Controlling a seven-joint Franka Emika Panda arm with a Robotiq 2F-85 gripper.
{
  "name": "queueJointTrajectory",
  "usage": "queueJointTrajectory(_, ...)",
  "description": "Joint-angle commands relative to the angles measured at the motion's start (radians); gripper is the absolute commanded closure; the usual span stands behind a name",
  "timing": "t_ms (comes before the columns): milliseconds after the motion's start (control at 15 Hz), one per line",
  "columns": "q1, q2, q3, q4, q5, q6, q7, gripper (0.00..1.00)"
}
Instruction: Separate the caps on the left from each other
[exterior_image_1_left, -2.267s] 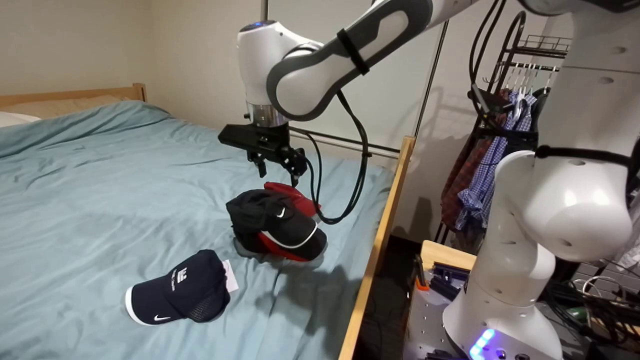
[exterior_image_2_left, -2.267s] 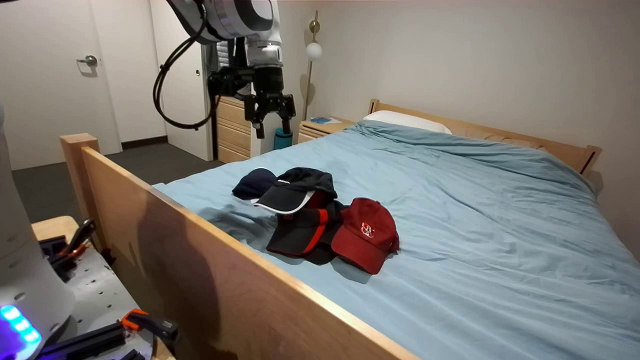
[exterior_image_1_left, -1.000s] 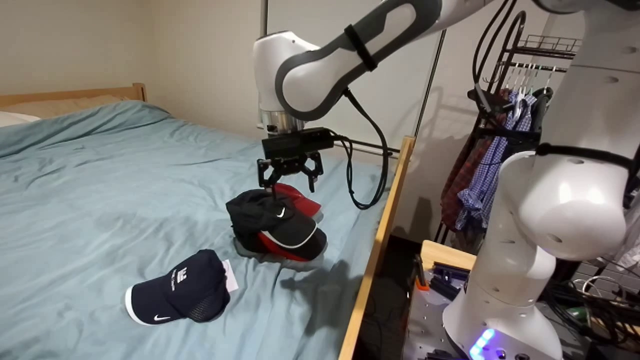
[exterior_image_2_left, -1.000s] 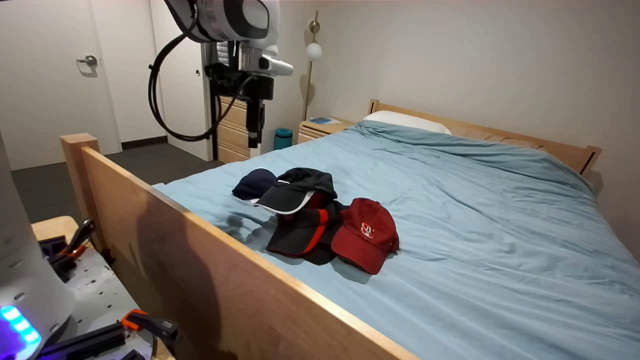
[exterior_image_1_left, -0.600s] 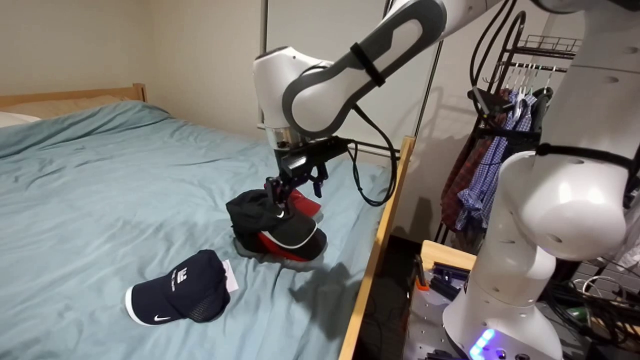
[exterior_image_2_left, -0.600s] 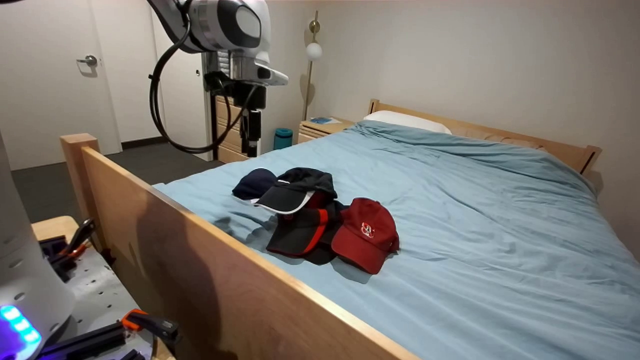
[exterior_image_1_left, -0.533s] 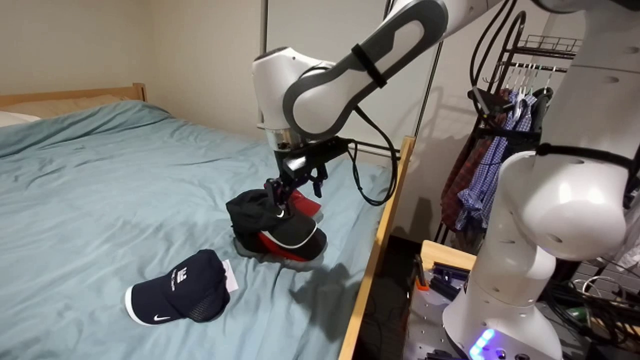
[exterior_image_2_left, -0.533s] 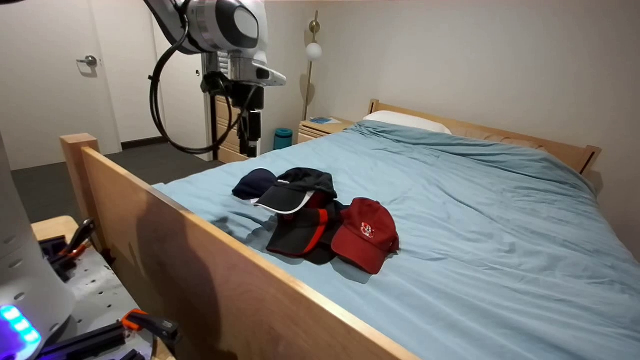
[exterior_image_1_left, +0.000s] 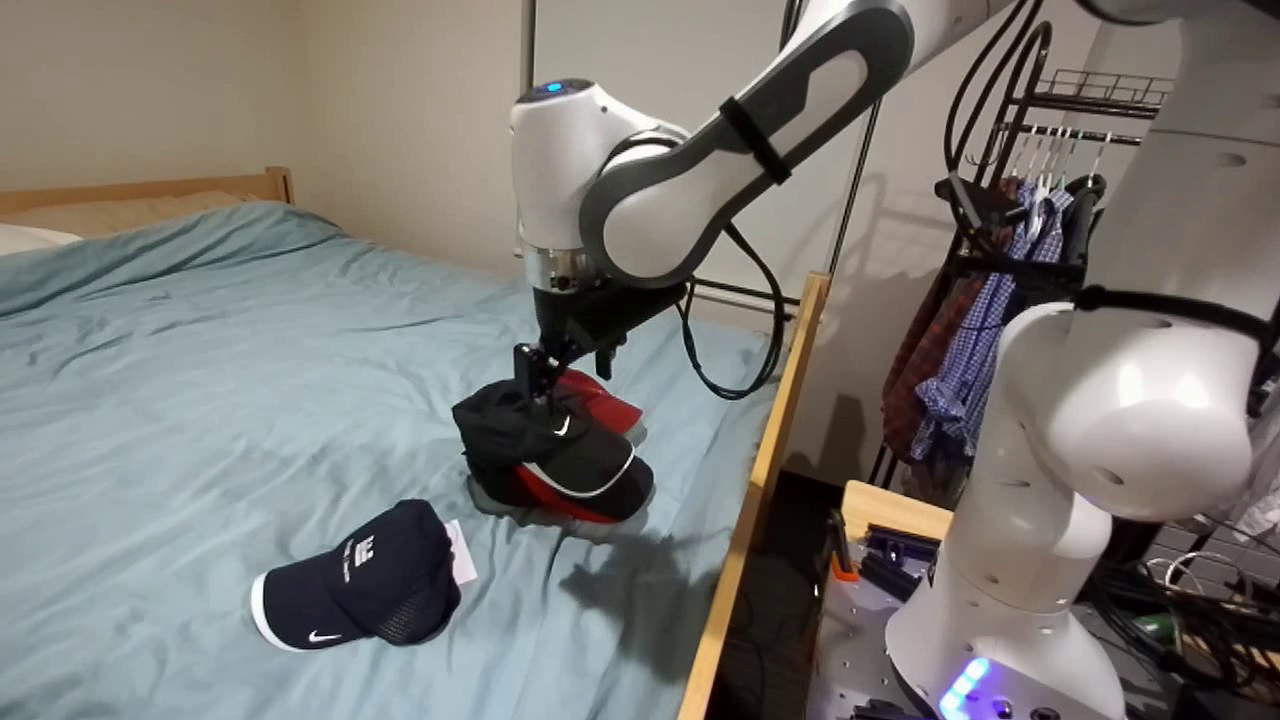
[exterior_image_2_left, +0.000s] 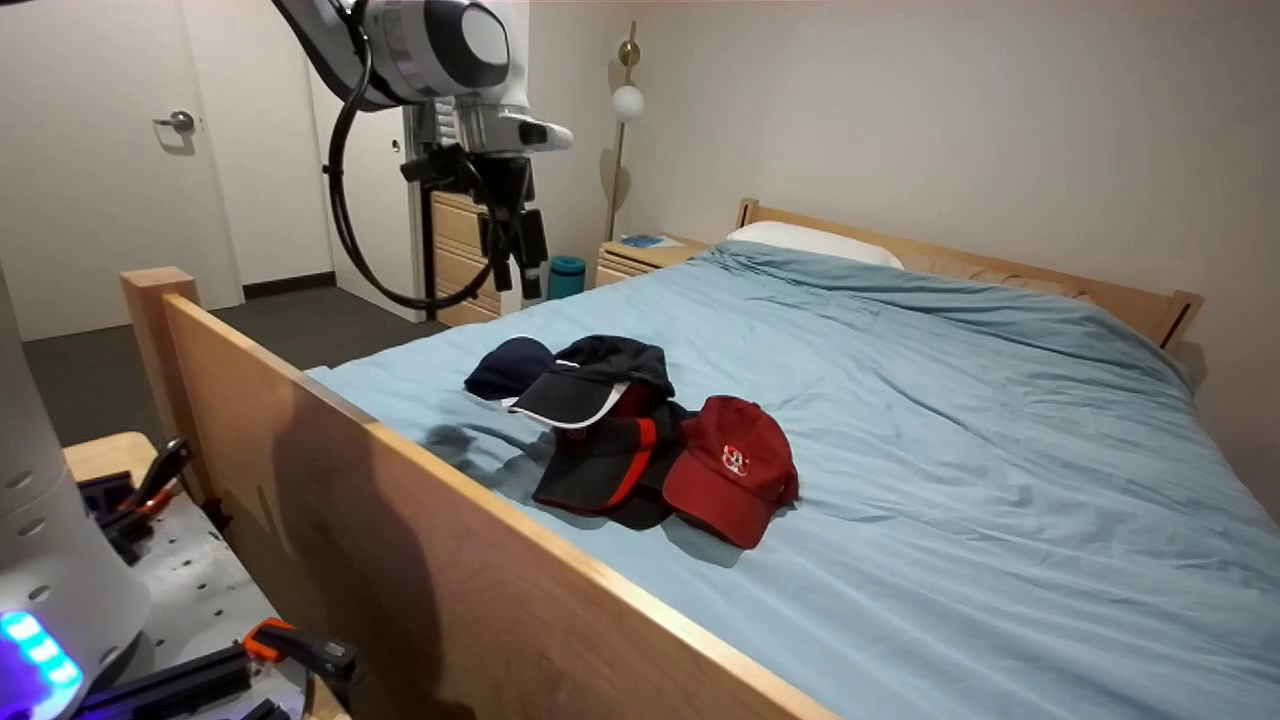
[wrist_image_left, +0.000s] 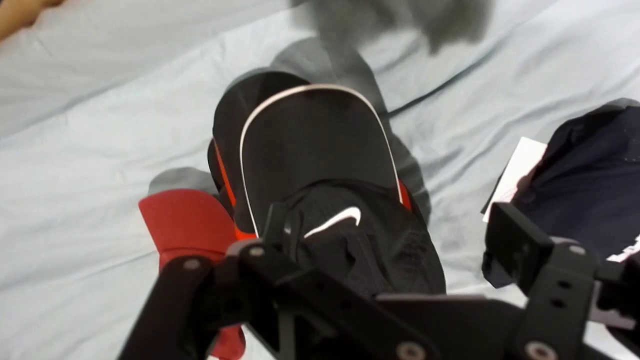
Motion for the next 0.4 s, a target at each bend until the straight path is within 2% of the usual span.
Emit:
queueJointTrajectory(0,-0.026,-0.090,-0.004,-0.071,0.036,0.100,-0.216,0.00)
queueJointTrajectory(133,-0.018,-0.104,-0.013,-0.078,0.084,0.099,-0.359,0.00)
queueJointTrajectory(200,-0.034,-0.062,0.014,-0.038,0.040,0.069,-0.231,0.00)
queueJointTrajectory(333,-0.037,-0.068,0.015,-0.039,0.047,0.068,-0.249,0.00)
